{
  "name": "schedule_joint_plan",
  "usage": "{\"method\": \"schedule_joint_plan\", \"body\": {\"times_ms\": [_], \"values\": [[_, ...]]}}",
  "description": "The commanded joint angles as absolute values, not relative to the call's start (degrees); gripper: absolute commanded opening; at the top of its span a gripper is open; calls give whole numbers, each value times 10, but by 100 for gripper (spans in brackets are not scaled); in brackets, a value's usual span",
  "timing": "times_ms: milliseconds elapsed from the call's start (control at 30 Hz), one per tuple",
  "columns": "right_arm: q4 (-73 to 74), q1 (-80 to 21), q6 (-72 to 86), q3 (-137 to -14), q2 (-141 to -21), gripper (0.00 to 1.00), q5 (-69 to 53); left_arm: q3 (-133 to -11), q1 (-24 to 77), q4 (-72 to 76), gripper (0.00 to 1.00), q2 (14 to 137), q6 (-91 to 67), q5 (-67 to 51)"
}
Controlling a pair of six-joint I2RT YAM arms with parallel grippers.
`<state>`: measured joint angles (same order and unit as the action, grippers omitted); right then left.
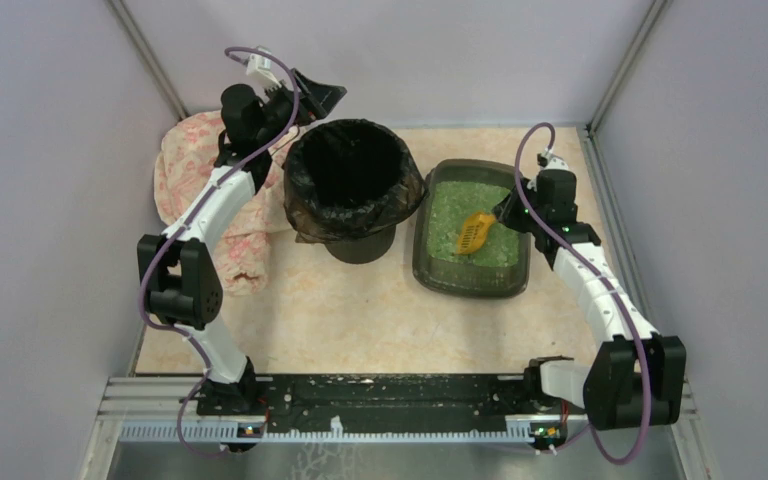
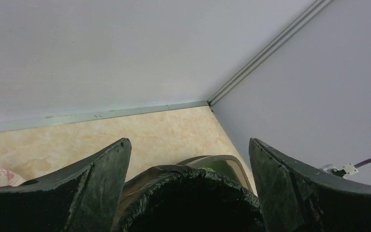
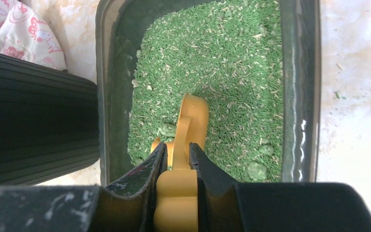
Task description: Clean the litter box
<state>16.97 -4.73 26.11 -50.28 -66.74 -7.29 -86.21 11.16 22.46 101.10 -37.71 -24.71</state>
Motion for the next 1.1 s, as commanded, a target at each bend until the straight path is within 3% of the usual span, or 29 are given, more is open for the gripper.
{"method": "schedule_joint_plan", "body": {"times_ms": [0,233,500,1067], "values": [[113,-46,262,-510,-714,0,-96,-865,112,238,97,994,-380,-264],[67,-33,273,-532,-770,0,-113,-839,112,260,97,985,-394,-272],[117,-4,237,-590,-740,0,-84,-828,112,264,97,978,-393,-277],[89,25,248,-500,-709,0,-126,-811,112,271,97,973,-404,-284]]}}
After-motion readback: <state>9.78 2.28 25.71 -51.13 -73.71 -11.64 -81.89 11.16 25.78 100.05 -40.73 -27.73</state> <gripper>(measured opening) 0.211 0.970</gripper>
